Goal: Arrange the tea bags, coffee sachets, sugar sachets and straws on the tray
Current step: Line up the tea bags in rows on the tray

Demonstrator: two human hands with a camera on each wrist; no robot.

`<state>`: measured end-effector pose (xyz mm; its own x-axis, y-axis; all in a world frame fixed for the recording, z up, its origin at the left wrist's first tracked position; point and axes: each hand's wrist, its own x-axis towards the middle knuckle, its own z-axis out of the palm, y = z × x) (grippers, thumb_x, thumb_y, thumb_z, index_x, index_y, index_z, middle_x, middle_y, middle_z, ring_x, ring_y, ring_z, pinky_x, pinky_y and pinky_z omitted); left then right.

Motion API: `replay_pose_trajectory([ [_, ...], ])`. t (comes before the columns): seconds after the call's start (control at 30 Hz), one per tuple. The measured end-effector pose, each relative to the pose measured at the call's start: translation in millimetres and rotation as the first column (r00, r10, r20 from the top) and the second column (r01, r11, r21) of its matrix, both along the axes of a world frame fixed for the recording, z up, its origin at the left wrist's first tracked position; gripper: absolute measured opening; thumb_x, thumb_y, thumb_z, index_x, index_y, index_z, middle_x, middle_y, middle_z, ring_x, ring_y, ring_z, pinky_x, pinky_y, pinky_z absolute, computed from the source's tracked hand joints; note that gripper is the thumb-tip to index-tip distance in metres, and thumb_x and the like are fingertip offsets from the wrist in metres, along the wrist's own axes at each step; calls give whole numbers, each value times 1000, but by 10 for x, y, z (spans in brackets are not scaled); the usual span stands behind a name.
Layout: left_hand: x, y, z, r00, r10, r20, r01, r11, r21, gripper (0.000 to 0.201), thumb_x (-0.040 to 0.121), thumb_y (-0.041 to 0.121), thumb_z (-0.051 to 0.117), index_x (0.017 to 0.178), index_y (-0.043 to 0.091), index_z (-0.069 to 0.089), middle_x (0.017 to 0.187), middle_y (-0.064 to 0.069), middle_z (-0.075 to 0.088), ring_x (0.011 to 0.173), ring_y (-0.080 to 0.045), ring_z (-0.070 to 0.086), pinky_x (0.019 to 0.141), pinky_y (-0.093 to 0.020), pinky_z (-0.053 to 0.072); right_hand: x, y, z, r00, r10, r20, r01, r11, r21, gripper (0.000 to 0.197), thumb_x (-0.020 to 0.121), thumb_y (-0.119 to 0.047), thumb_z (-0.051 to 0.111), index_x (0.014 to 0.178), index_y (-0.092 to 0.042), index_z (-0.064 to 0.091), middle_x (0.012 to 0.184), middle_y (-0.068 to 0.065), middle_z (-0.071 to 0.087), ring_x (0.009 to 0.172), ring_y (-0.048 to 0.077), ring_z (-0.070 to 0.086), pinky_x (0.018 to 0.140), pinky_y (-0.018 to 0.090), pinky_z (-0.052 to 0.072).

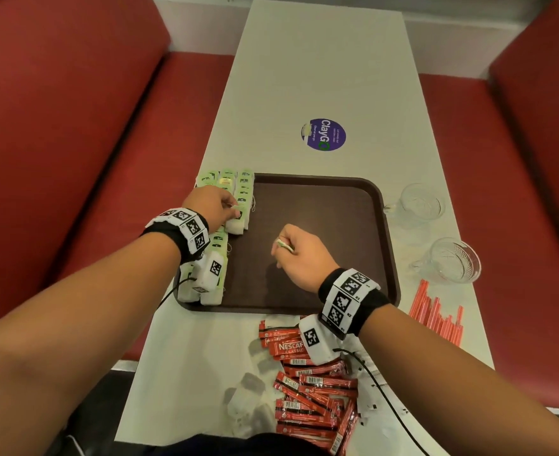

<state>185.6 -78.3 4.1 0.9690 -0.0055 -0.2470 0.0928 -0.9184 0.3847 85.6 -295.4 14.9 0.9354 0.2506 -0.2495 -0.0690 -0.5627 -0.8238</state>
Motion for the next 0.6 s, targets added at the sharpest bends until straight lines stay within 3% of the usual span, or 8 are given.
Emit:
replay_pose_trajectory([
  [0.1,37,-19,-25,1000,0,-21,2,996,92,28,83,41,76,106,25,70,102,4,70,102,-20,63,89,-36,53,16,-5,-31,1000,1,-13,0,1000,17,11,88,-19,53,90,-9,54,87,13,69,77,31,68,72,50,58],
  [0.2,53,-16,-31,1000,14,6,-15,990,139,30,81,47,75,100,28,62,96,7,64,96,-19,60,81,-34,51,27,-7,-56,1000,1,-23,0,999,34,8,94,-20,56,93,-12,56,79,7,72,63,15,69,64,36,59],
  [0.27,51,-22,-35,1000,-2,7,0,987,163,31,79,51,75,94,29,59,91,8,60,89,-19,58,76,-32,48,23,4,-60,1000,6,-26,-5,999,41,11,97,-26,58,95,-16,57,75,4,71,59,11,69,63,33,59],
  [0.43,18,-117,-33,986,-130,-101,154,945,290,25,82,50,72,82,26,64,84,6,66,87,-17,63,75,-31,49,48,19,-79,1000,19,-10,-19,999,41,12,98,-34,60,97,-22,60,86,2,71,65,13,72,63,34,60],
  [0.6,-65,-135,32,991,-136,-7,133,948,289,23,90,50,62,87,27,63,88,4,66,90,-21,62,78,-34,47,66,16,-60,1000,-16,15,16,999,31,15,95,-35,65,94,-20,63,81,6,70,59,15,66,66,40,59],
])
